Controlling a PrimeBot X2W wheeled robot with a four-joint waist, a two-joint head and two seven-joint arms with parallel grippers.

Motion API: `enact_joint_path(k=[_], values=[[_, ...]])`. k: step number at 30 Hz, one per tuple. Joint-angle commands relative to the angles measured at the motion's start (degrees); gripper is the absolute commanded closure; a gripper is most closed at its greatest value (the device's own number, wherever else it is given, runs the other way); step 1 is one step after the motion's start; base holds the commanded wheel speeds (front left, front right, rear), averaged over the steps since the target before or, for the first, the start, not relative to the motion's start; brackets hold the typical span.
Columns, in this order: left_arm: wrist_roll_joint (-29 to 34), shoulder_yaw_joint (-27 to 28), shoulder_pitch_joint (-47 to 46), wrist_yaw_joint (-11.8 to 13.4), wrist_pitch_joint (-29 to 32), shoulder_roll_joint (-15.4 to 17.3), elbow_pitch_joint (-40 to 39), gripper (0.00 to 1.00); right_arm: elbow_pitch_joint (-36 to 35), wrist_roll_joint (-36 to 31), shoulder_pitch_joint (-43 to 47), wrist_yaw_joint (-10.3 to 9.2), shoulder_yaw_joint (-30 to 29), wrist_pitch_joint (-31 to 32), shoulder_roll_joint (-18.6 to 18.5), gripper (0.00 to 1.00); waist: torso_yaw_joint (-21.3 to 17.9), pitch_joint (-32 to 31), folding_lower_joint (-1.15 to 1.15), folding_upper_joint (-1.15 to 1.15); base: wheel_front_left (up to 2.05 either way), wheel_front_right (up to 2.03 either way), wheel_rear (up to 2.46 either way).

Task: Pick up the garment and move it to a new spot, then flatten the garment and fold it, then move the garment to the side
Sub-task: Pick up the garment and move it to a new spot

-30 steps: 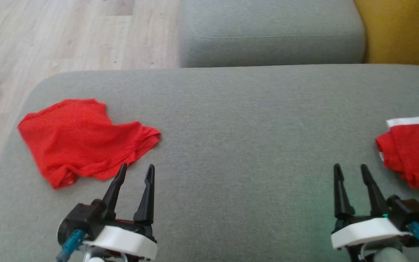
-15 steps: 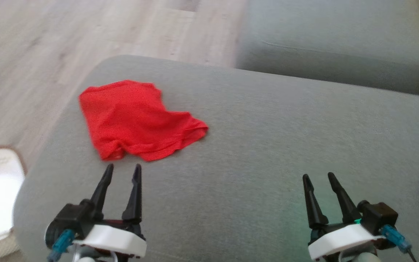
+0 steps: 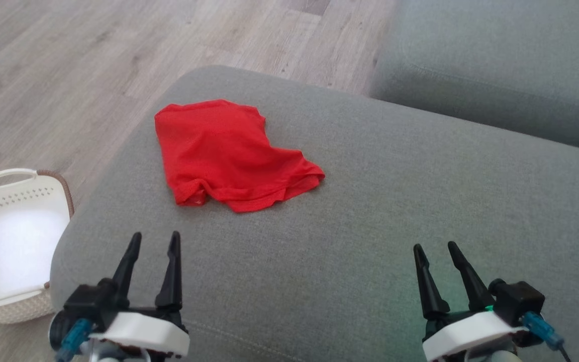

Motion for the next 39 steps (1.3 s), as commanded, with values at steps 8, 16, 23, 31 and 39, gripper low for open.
enact_joint_path(k=[8, 16, 23, 31, 39], values=[[3.8, 4.9, -9.0, -3.0, -0.3, 2.8, 4.9, 0.00, -1.8, -2.6, -5.7, 0.20, -0.9, -0.6, -0.3, 0.00, -3.2, 6.5, 0.00, 0.00, 0.00, 0.00, 0.00], [4.7, 1.9, -20.0, -4.7, -0.3, 11.1, 18.7, 0.00, -3.9, -6.0, -8.5, 0.20, -3.1, 0.8, -0.3, 0.00, -6.9, 13.3, 0.00, 0.00, 0.00, 0.00, 0.00], [0.6, -7.0, -30.2, -4.9, -0.3, 18.6, 30.0, 0.00, -6.3, -7.5, -9.9, 0.20, -4.3, 1.5, -0.3, 0.00, -9.6, 17.6, 0.00, 0.00, 0.00, 0.00, 0.00], [-8.3, -17.7, -38.8, -4.9, 1.7, 23.4, 42.6, 0.00, -8.0, -8.4, -10.6, 0.20, -4.8, 2.0, -0.3, 0.00, -11.1, 20.5, 0.00, 0.00, 0.00, 0.00, 0.00], [-16.3, -25.5, -42.3, -4.9, 1.7, 24.1, 47.4, 1.00, -8.5, -8.7, -11.3, 0.20, -5.9, 2.2, -0.3, 0.00, -11.8, 21.0, 0.00, 0.00, 0.00, 0.00, 0.00]])
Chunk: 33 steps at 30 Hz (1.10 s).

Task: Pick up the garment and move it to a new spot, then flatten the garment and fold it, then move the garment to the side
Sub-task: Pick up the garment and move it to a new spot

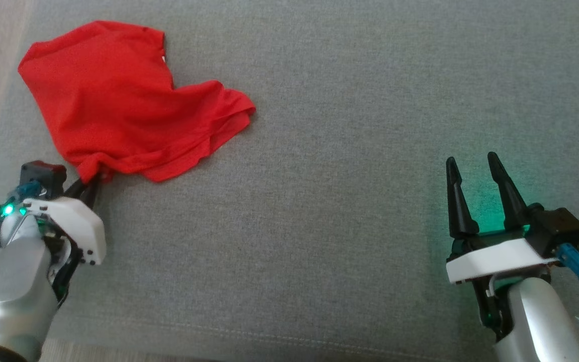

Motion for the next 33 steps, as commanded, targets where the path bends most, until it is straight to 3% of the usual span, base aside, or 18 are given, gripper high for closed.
enact_joint_path(k=[1, 5, 12, 17, 25, 33], values=[[-0.2, 1.5, -2.4, 0.1, -1.5, 4.0, -0.4, 1.00, -1.7, -0.1, -0.9, 0.20, 1.3, -0.2, -0.2, 0.00, -0.1, -0.7, -0.01, 0.00, 0.00, 0.00, 0.00], [1.0, 3.8, -3.5, 1.8, -2.8, 5.3, -4.1, 1.00, -0.9, 0.8, -0.8, 0.20, 1.7, -0.6, -0.2, 0.00, -0.7, -3.1, -0.01, 0.00, 0.00, 0.00, 0.00], [9.3, 14.1, 2.2, 9.5, -2.9, 6.7, -29.9, 1.00, 1.2, 2.9, 0.2, 0.20, 2.6, -1.6, -0.2, 0.00, -1.9, -8.4, -0.01, 0.00, 0.00, 0.00, 0.00], [14.9, 20.6, 5.9, 12.4, -2.9, 4.6, -46.3, 1.00, 2.5, 4.2, 0.5, 0.20, 3.3, -2.1, -0.2, 0.00, -3.5, -11.4, -0.01, 0.00, 0.00, 0.00, 0.00], [20.9, 23.4, 6.5, 12.3, -2.9, 0.6, -61.1, 1.00, 3.7, 5.2, 0.5, 0.20, 4.5, -2.6, -0.2, 0.00, -5.3, -13.3, -0.01, 0.00, 0.00, 0.00, 0.00], [23.2, 22.4, 5.3, 8.9, -2.9, -1.5, -64.7, 1.00, 4.3, 6.0, -0.2, 0.20, 5.3, -2.9, -0.2, 0.00, -7.7, -13.9, -0.01, 0.00, 0.00, 0.00, 0.00]])
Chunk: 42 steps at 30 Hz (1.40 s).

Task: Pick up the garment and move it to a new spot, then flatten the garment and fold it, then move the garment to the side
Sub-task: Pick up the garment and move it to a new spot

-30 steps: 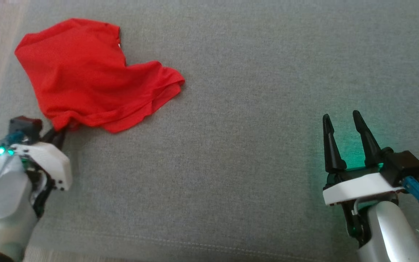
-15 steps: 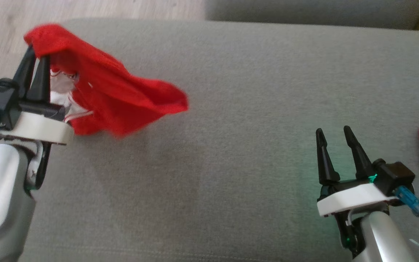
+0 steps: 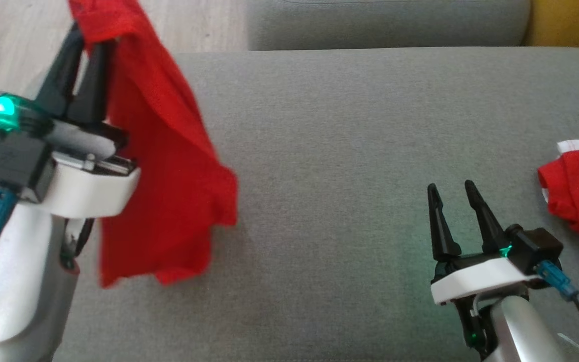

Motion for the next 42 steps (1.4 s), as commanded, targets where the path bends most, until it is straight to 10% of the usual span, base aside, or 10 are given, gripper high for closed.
enact_joint_path(k=[1, 23, 24, 33, 42], values=[[0.5, 2.1, -4.1, -0.3, -0.3, 1.4, -2.2, 1.00, -1.5, 0.5, -1.5, 0.20, 1.5, -0.7, -0.2, 0.00, -0.6, 0.0, 0.00, 0.00, 0.00, 0.00, 0.00], [-0.7, -11.9, -20.1, -7.9, -0.3, -11.3, 11.3, 0.99, -3.2, 5.2, -6.7, 0.20, 6.7, -0.8, -0.2, 0.00, -15.8, 5.8, 0.00, 0.00, 0.00, 0.00, 0.00], [-1.5, -12.5, -20.8, -8.1, -0.3, -11.8, 14.6, 0.02, -3.1, 5.4, -6.7, 0.20, 7.0, -0.8, -0.2, 0.00, -16.4, 5.9, 0.00, 0.00, 0.00, 0.00, 0.00], [-2.4, -12.2, -24.4, -8.4, -0.3, -11.6, 24.0, 0.00, -3.4, 5.9, -6.7, 0.20, 6.5, -0.8, -0.2, 0.00, -16.7, 6.4, 0.00, 0.00, 0.00, 0.00, 0.00], [-3.7, -4.1, -13.1, -7.2, -0.3, -7.0, 18.9, 0.00, -3.7, 2.5, -4.2, 0.20, 3.9, -0.8, -0.2, 0.00, -8.0, 2.6, 0.00, 0.00, 0.00, 0.00, 0.00]])
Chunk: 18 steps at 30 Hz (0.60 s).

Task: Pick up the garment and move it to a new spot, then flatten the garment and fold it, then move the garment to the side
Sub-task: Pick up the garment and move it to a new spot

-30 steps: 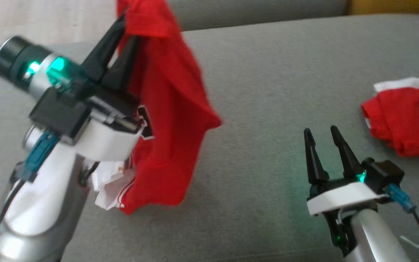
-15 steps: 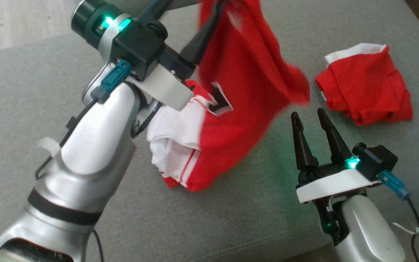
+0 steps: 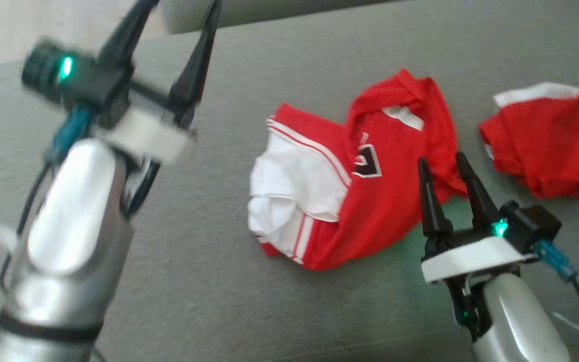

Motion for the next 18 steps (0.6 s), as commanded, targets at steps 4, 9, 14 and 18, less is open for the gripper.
enact_joint_path(k=[4, 9, 14, 18], values=[[-0.7, 4.9, 7.2, 1.0, -0.2, 2.6, -5.3, 0.00, -1.9, -2.2, 1.5, 0.21, 0.6, -0.6, -0.1, 0.00, 6.3, -4.2, 0.00, 0.00, 0.00, 0.00, 0.00], [-1.6, 7.7, 18.3, 1.8, -0.2, 1.6, -8.6, 0.00, -1.6, -3.5, 3.3, 0.21, 0.2, -0.6, -0.1, 0.00, 10.0, -6.9, 0.00, 0.00, 0.00, 0.00, 0.00], [-2.1, 10.0, 27.7, 2.9, -0.2, -1.4, -10.7, 0.00, -1.1, -3.7, 4.8, 0.21, 0.5, -0.5, -0.1, 0.00, 11.7, -8.5, 0.00, 0.00, 0.00, 0.00, 0.00], [-2.4, 12.7, 32.9, 4.0, -0.2, -5.0, -12.4, 0.00, -0.9, -3.5, 5.5, 0.21, 0.5, -0.4, -0.1, 0.00, 12.3, -8.8, 0.00, 0.00, 0.00, 0.00, 0.00]])
